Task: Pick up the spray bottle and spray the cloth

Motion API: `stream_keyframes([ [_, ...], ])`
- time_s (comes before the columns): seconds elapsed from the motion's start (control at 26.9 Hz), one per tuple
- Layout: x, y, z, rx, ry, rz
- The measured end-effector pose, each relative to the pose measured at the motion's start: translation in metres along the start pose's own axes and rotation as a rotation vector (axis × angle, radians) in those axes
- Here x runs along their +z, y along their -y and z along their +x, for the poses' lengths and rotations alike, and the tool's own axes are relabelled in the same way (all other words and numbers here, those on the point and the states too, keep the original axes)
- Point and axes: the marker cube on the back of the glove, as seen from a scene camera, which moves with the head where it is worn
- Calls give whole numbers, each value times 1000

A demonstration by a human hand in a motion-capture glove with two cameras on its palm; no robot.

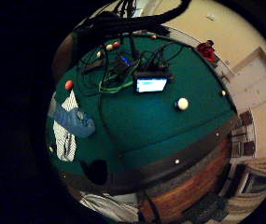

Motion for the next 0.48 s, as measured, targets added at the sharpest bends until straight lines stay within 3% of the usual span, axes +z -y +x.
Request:
stream_keyframes([
  [0.19, 31, -9, 17, -10, 66, -92],
  [0.48, 71, -20, 30, -40, 133, -110],
])
